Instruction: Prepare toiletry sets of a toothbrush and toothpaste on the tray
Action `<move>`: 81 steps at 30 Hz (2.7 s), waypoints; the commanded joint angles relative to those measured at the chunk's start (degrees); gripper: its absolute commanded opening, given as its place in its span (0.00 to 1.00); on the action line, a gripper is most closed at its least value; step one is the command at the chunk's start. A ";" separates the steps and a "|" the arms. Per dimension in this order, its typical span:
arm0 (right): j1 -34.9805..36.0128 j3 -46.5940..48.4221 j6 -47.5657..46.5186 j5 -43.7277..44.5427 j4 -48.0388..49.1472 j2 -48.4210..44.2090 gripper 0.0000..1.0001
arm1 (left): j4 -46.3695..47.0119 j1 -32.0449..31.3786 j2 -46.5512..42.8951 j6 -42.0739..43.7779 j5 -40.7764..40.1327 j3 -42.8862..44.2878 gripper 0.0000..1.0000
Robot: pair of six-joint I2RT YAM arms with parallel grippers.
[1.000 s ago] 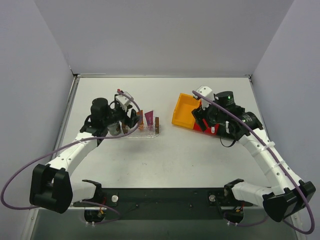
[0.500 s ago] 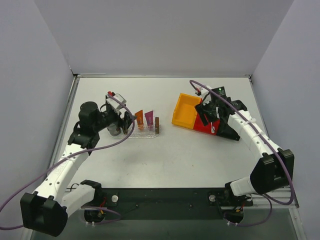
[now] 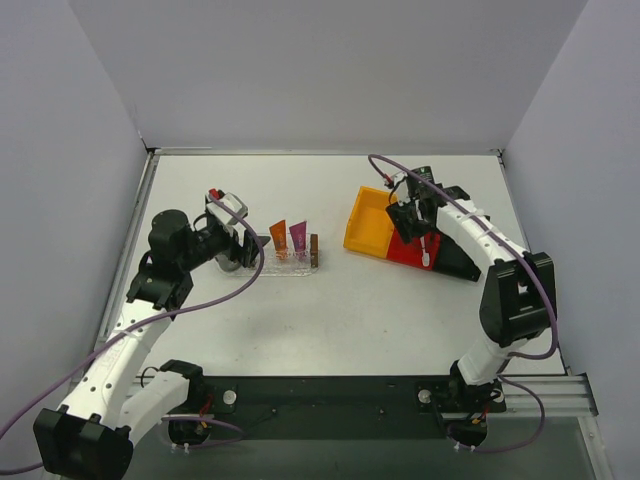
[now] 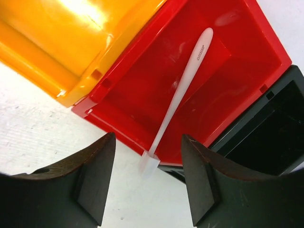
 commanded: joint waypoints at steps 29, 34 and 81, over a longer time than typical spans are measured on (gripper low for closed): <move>-4.19 4.20 -0.62 5.08 -0.36 14.05 0.38 | 2.38 0.57 -0.44 0.27 0.67 -2.07 0.87; -4.19 4.55 -0.36 5.08 -0.45 15.10 0.34 | 2.38 0.57 -0.44 0.44 0.67 -2.34 0.87; 7.22 15.88 -3.69 -20.40 -32.09 -15.13 0.00 | -0.34 -18.85 4.74 13.61 -6.07 9.26 0.86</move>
